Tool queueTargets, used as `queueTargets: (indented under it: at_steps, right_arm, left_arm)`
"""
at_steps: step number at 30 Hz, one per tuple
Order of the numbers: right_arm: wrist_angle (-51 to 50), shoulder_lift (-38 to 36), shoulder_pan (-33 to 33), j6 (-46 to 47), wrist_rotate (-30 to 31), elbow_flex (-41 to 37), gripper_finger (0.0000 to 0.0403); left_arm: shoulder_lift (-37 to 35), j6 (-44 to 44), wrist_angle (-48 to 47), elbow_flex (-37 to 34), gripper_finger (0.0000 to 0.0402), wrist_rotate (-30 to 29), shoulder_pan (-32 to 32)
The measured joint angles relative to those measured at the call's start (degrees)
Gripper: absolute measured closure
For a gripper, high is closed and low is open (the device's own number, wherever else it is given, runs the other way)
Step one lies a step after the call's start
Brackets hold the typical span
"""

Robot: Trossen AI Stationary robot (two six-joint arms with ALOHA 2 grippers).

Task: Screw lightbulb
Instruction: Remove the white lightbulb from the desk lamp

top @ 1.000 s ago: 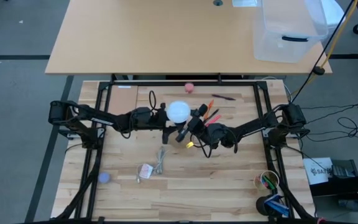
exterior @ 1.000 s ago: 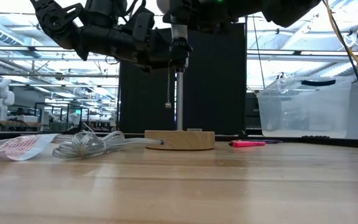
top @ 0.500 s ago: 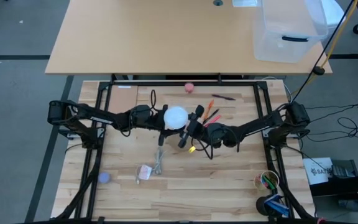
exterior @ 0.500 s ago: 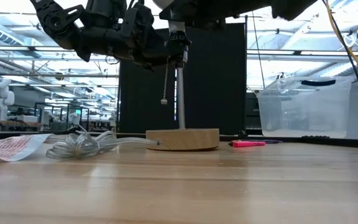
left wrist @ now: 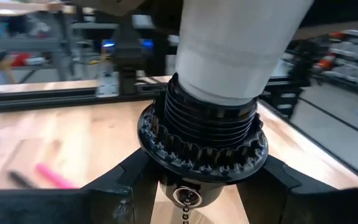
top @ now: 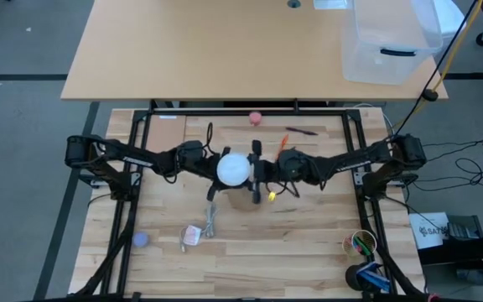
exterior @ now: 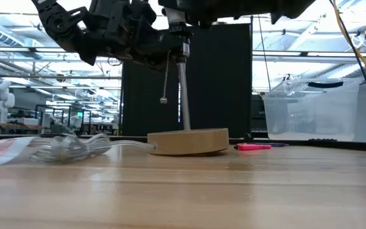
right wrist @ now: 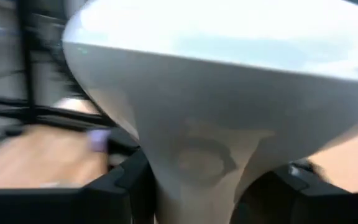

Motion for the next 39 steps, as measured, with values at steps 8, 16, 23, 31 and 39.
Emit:
queueTargets:
  at_steps: [8, 16, 23, 31, 39]
  right_arm:
    - [-0.4, 0.1, -5.2, 2.3, -23.5, 0.1, 0.0214]
    - [0.4, 0.2, -5.6, 3.4, -24.1, 0.0, 0.0209]
    - [1.2, -0.2, -4.1, 2.3, -19.7, 0.0, 0.0171]
    - [-3.6, -3.4, -2.0, 3.0, -13.1, -0.1, 0.0135]
    - [-8.4, -6.0, -0.2, 3.2, -1.8, -0.1, 0.0124]
  left_arm:
    - [0.0, 0.2, -0.1, 0.1, 0.0216, 3.7, -0.2]
    - [0.0, 0.1, -0.2, 0.0, 0.0216, 3.4, -0.1]
    - [0.0, 0.2, -0.2, 0.0, 0.0216, 3.1, -0.2]
    - [0.0, -0.9, -0.2, 0.0, 0.0216, -1.1, -0.2]
    - [0.0, -1.4, 0.0, 0.0, 0.0216, -8.5, -0.3]
